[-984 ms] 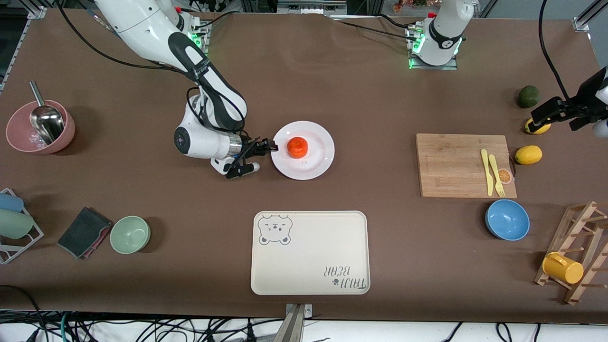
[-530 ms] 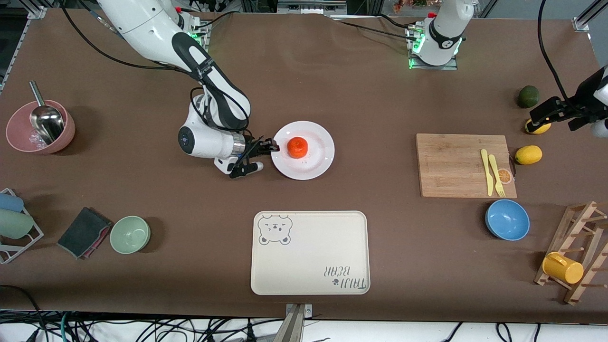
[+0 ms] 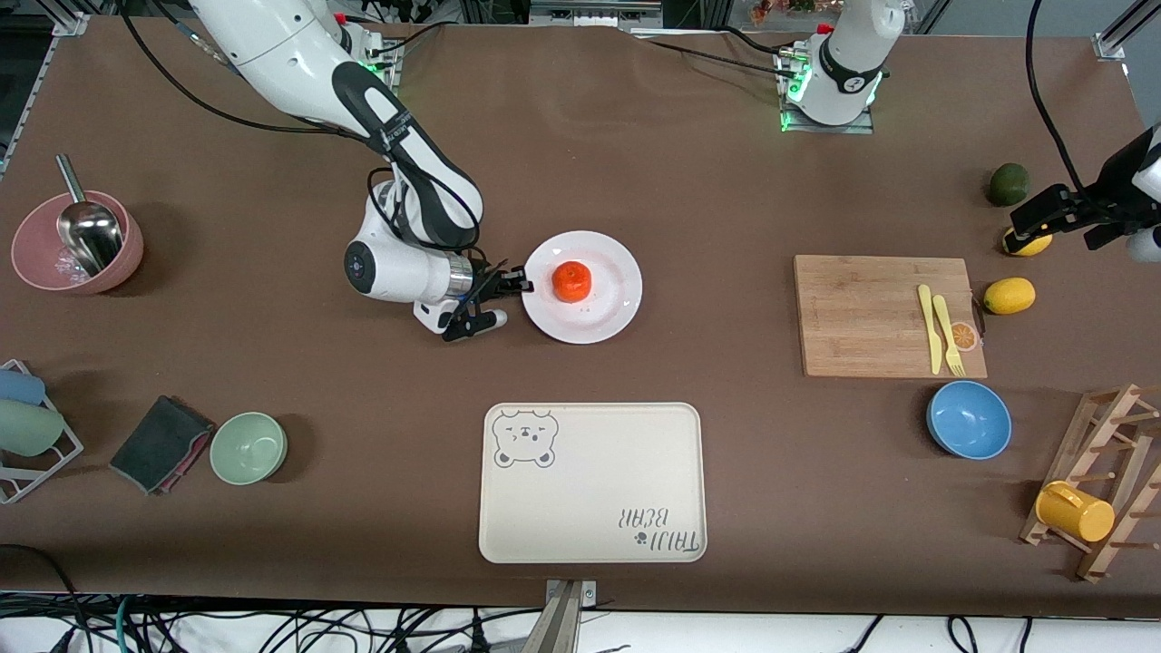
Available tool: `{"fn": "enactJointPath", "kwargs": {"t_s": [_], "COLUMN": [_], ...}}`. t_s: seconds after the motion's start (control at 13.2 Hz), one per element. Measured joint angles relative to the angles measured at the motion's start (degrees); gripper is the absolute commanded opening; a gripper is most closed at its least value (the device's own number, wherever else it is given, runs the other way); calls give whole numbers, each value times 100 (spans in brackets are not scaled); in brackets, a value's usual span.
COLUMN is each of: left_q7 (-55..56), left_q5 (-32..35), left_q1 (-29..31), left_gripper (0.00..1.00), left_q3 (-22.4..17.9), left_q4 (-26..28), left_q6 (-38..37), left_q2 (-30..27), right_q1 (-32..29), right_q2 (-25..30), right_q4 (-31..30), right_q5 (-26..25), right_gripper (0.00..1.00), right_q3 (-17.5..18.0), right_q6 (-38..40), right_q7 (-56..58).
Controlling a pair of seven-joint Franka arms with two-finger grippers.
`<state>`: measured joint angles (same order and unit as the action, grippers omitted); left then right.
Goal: Place orange and plate with both arms
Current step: 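Move the right gripper to the plate rim and grasp it, then slide the plate with the right gripper onto the bear placemat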
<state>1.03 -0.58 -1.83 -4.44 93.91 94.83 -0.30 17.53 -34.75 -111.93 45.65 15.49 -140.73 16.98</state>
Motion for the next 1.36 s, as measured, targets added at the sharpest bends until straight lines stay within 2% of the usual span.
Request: {"fn": "enactJointPath", "kwargs": {"t_s": [0.45,0.68,1.14,1.36], "left_q7": [0,0,0,0], "left_q5": [0,0,0,0], "left_q1": [0,0,0,0], "left_gripper": [100,100,100,100], "left_q3": [0,0,0,0], "left_q4": [-1,-1,-1,-1], "left_q6": [0,-1,-6,-6], "left_q2": [1,1,2,2], "right_q1": [-12,-66,-139,-157], "right_q2": [-7,-7,-9,7], "right_q4": [21,45,45,152], "right_q5": [100,484,856,1275], "right_gripper": [0,0,0,0], "right_q3": [-3,-16,-34,-46], "right_q6": [-3,-5,-20,-49], "right_q7": [-7,-10,-15,-9]}}
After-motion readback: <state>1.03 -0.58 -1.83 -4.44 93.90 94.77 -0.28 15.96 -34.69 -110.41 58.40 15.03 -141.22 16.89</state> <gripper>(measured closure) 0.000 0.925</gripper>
